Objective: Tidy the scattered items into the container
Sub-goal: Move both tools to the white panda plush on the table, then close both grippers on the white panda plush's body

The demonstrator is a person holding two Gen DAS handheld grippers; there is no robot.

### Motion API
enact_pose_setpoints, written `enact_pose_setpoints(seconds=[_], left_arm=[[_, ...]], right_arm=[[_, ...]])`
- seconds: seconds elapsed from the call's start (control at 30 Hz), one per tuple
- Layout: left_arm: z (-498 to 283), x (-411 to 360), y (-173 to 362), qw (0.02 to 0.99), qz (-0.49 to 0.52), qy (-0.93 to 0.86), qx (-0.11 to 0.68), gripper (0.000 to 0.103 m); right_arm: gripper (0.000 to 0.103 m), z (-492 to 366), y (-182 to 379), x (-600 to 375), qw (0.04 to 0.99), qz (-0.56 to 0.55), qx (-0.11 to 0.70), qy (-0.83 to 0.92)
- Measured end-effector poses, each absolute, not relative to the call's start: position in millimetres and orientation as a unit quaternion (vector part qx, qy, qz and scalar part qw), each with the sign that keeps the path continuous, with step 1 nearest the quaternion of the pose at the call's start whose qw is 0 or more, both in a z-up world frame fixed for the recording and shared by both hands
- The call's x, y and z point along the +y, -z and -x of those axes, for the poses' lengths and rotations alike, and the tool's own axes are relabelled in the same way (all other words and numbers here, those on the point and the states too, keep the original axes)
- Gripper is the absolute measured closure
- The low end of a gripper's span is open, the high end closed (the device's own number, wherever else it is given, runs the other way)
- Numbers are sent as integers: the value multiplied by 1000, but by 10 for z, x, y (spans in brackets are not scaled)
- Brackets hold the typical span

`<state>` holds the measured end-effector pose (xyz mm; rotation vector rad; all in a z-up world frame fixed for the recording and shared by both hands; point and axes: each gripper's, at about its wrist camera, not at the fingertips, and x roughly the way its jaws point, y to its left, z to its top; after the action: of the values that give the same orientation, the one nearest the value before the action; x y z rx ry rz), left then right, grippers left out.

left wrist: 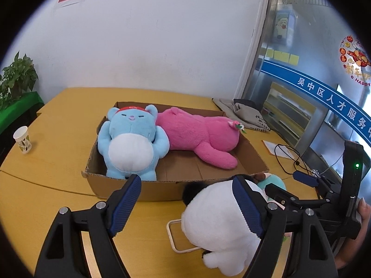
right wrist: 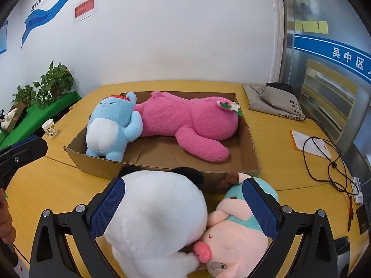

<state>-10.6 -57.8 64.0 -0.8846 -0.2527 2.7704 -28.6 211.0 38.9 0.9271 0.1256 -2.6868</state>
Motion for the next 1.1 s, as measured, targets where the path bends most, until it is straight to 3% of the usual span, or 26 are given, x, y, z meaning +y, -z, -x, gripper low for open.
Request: enact_pose_setpoints(seconds=[0.87,1.1], left_arm=[[92,-506,-452,129,320,-932,-109,22],[161,-487,-340,148,342,-919,-128,22]], right_arm=[[0,297,-321,2098,146,-338,54,928],[0,230,-207,2081,188,-352,64,915]])
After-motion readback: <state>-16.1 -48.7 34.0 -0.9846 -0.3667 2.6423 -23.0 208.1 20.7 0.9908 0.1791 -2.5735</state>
